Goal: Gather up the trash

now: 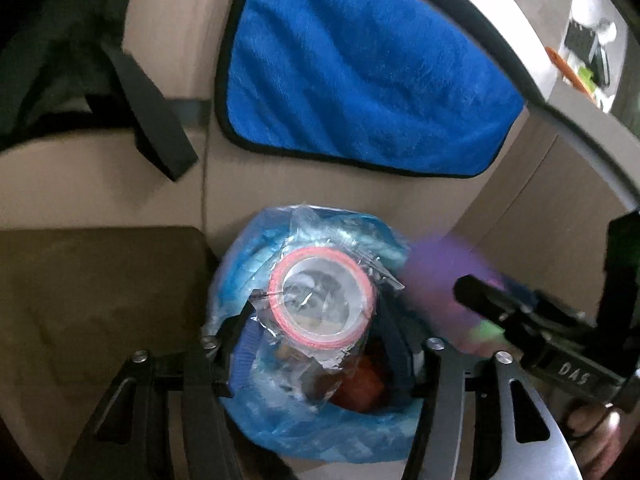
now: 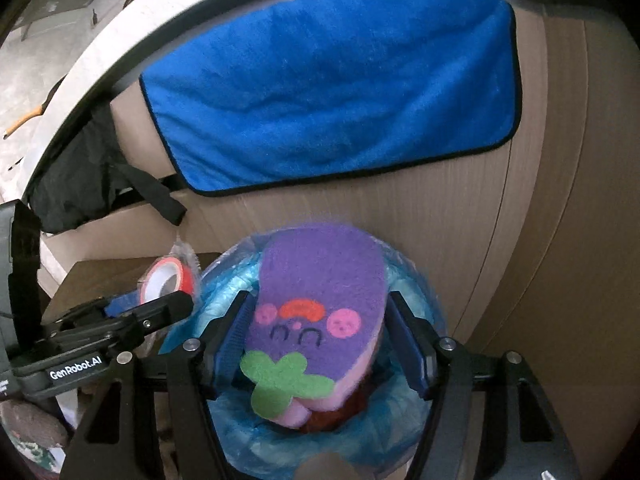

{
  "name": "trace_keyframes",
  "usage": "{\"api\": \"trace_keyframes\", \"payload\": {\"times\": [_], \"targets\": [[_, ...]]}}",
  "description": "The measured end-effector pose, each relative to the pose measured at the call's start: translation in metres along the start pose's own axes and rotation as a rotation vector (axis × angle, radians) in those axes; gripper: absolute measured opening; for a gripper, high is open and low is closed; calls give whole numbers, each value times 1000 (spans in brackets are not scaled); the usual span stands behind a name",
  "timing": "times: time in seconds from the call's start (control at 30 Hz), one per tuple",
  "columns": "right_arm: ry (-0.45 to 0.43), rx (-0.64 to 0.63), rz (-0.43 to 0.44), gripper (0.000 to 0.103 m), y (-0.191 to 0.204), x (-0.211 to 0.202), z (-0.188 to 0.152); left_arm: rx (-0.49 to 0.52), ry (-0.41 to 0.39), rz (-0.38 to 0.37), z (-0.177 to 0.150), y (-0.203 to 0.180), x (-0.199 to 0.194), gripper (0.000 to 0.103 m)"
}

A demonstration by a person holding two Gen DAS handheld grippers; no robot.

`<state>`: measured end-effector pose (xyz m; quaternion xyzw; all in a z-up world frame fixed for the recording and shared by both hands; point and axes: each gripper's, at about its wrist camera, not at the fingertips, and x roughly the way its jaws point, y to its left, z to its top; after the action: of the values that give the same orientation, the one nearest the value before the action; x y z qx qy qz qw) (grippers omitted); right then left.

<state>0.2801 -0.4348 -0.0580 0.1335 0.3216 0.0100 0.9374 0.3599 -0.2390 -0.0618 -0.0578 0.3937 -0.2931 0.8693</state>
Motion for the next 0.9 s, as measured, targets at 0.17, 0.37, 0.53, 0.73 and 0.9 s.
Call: {"api": "trace_keyframes", "payload": {"times": [0.17,0.37,0.53,0.73,0.9], "targets": [[-6,31,22,70,-5,-3,-3,-38,-36,-11,4,9,-9,69],[-27,11,-6,70,3,-22,-8,-36,-78,24,-3,12,-41,80],[-75,-27,0,70,26,-56,-21,-2,-145,110,-24,9,-91,87],[-141,-80,27,70,66,-111,-51,72,-224,225,-74,-1,-168,88],[-170,-111,27,70,100,-153,-90,128,-258,349,-119,-6,-224,88]]}}
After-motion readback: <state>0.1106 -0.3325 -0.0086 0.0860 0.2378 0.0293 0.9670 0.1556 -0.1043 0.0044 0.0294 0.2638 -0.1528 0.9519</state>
